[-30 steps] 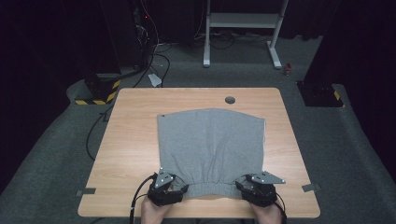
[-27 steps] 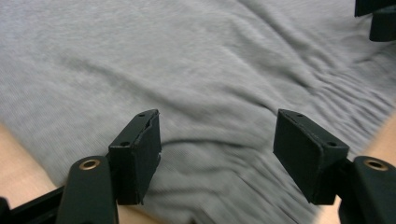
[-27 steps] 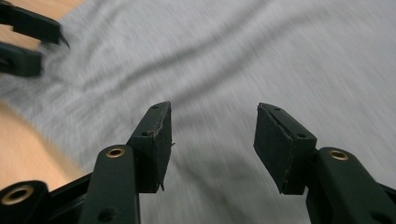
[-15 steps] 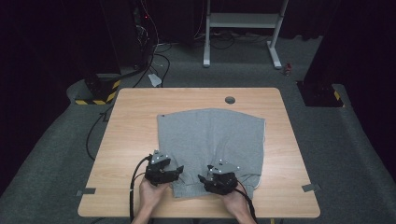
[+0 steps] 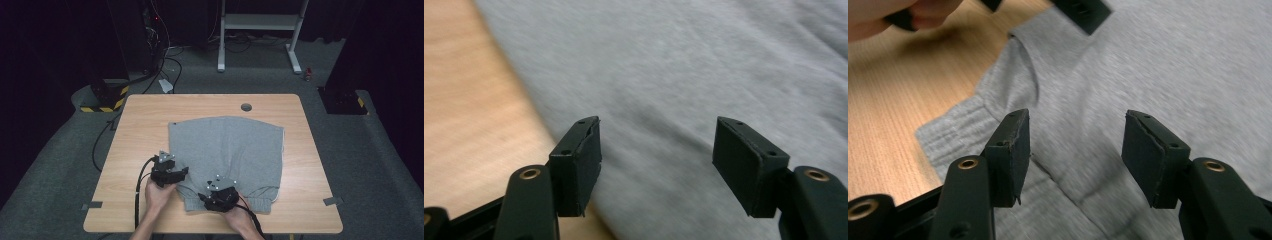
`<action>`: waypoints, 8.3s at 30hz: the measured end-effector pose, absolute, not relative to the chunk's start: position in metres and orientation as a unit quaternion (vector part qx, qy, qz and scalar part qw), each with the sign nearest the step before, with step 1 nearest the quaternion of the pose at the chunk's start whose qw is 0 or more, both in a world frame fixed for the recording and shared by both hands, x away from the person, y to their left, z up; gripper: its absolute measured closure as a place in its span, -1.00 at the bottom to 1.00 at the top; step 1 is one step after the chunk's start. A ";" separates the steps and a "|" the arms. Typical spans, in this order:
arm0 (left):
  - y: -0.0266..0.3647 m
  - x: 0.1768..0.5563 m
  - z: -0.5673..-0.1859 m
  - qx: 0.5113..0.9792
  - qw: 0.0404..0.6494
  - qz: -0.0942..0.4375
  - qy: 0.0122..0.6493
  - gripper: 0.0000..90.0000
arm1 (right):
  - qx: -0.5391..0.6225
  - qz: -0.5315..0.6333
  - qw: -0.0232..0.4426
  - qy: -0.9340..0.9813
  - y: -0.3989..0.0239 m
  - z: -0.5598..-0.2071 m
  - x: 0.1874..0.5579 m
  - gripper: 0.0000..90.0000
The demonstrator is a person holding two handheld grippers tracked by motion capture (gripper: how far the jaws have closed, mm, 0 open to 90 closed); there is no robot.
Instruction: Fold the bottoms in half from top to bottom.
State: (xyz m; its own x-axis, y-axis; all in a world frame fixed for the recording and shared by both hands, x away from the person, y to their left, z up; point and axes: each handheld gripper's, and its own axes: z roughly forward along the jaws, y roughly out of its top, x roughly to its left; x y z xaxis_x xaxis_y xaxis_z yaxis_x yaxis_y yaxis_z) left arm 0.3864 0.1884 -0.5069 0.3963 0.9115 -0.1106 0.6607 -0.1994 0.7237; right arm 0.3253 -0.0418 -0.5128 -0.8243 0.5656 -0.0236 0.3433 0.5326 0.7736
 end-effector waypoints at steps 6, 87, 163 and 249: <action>0.195 0.408 -0.501 0.747 0.354 0.181 0.533 -0.24 | 0.257 0.402 0.128 0.869 -0.031 -0.512 0.322 -0.02; 0.219 0.498 -0.427 0.699 0.429 0.149 0.552 0.89 | 0.218 0.399 0.135 0.880 -0.036 -0.463 0.292 0.73; 0.078 0.521 -0.431 0.752 0.445 0.122 0.472 0.86 | 0.332 0.448 0.147 0.817 -0.121 -0.498 0.281 0.69; 0.112 0.363 -0.512 0.807 0.334 0.189 0.449 -0.15 | 0.392 0.323 0.190 0.840 -0.113 -0.517 0.360 0.11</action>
